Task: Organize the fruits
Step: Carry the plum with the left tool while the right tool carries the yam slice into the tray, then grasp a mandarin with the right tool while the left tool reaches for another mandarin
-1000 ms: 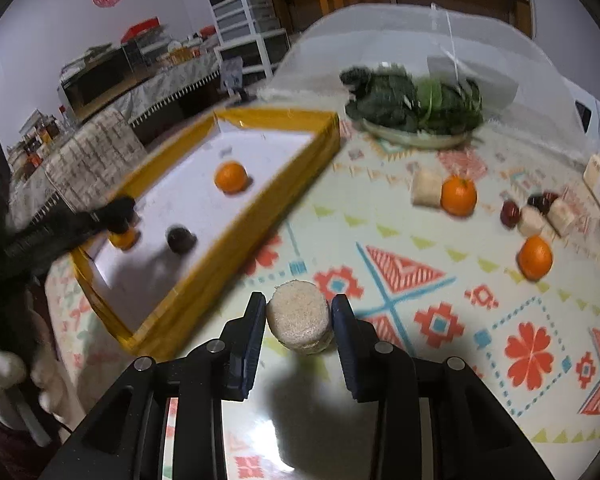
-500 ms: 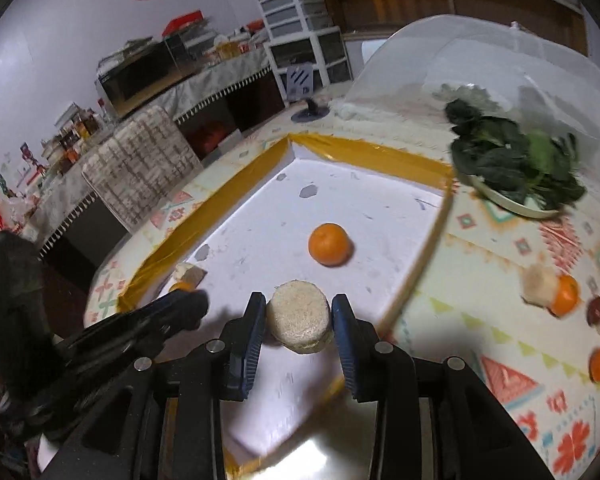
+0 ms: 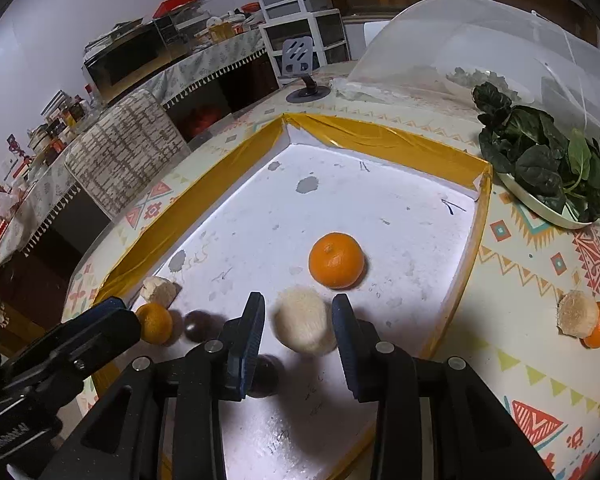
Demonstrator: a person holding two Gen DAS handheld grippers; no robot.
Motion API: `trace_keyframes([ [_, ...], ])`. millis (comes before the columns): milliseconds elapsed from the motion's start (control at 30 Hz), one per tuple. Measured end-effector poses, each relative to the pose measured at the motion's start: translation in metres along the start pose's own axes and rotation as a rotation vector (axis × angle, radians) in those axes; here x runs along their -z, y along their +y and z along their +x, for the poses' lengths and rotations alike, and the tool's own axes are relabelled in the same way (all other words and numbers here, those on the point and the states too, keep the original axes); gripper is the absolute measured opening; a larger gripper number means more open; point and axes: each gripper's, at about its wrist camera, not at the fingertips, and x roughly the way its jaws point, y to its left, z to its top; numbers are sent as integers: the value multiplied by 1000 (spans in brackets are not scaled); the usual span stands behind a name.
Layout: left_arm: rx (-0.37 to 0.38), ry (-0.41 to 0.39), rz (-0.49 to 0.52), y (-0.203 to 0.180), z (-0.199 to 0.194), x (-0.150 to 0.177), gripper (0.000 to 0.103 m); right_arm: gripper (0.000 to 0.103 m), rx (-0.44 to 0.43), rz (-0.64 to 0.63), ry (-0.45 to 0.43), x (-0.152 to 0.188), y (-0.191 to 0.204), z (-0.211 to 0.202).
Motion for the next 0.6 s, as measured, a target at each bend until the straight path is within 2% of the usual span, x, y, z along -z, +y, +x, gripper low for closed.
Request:
trace_keyframes([
  [67,2,-5,-1,-1,-2,0,62,38,-9,8,-7,0,-1,-4],
  [333,11,-16,-17,-7,-14,-2,63,45,-22,36,-85,7,-7,-45],
  [400,17,-26,-1,-16,-21,-1,65,49,-17,49,-109,13,-13,-58],
  [467,23,-38,16,-26,-26,0,72,52,-14,67,-128,20,-21,-70],
  [600,47,-47,65,-50,-34,5,74,52,11,94,-157,38,-40,-94],
])
